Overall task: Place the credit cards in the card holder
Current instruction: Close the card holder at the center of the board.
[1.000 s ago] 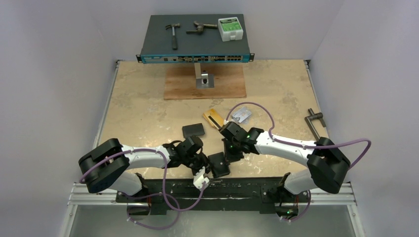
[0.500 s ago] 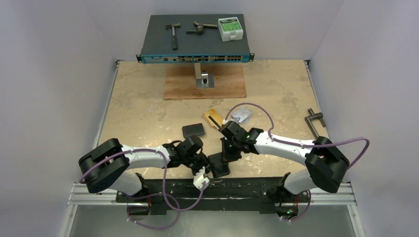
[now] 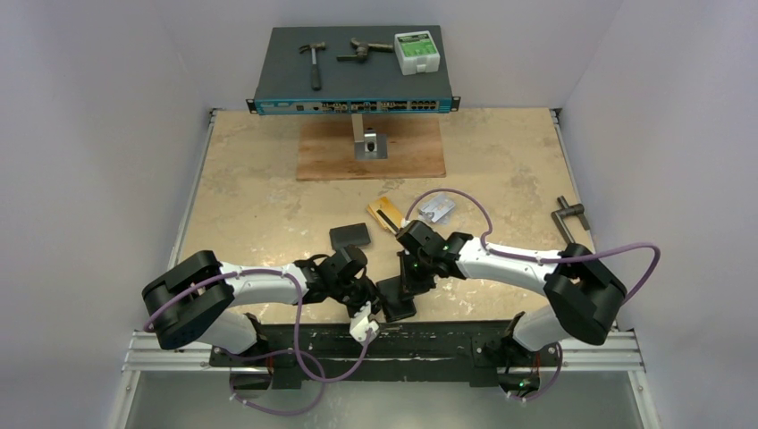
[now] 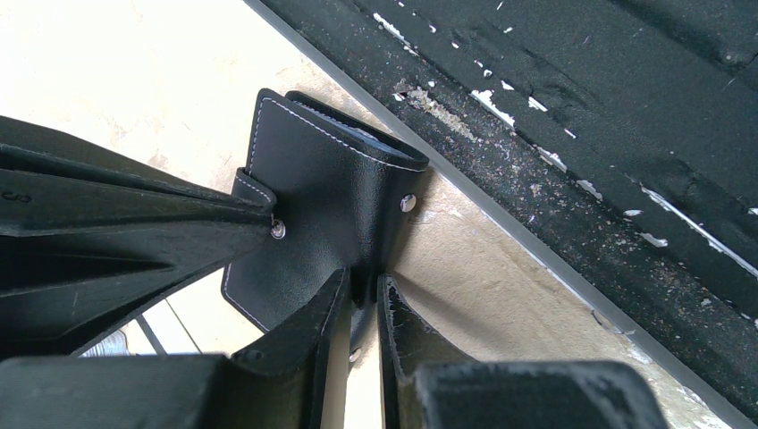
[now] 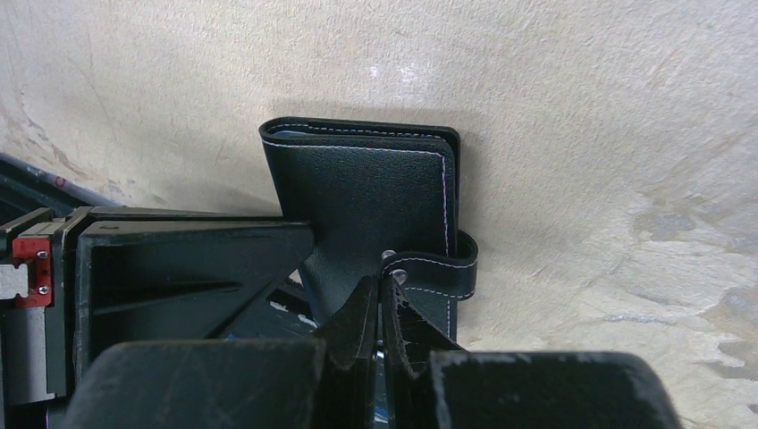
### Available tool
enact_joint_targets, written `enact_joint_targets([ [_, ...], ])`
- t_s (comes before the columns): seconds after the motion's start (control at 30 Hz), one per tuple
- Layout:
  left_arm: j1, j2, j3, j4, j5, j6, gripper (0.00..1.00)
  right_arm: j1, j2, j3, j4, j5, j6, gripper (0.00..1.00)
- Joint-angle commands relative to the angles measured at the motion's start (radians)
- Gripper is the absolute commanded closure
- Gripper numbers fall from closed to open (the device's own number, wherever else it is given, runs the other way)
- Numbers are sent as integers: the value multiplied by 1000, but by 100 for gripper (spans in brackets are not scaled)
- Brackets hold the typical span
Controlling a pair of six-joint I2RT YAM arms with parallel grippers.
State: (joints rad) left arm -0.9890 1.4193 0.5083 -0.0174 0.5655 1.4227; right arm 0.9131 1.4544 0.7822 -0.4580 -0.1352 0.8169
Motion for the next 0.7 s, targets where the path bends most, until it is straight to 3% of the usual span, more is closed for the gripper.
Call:
enact_joint_targets([
  [0.0,-2,5,-14,-59,15,-35,87,-3,18,4,30,-33,-14,100],
  [0.67,-3,7,-10,-72,16,-32,87,-10,51,9,71,-19,-3,100],
])
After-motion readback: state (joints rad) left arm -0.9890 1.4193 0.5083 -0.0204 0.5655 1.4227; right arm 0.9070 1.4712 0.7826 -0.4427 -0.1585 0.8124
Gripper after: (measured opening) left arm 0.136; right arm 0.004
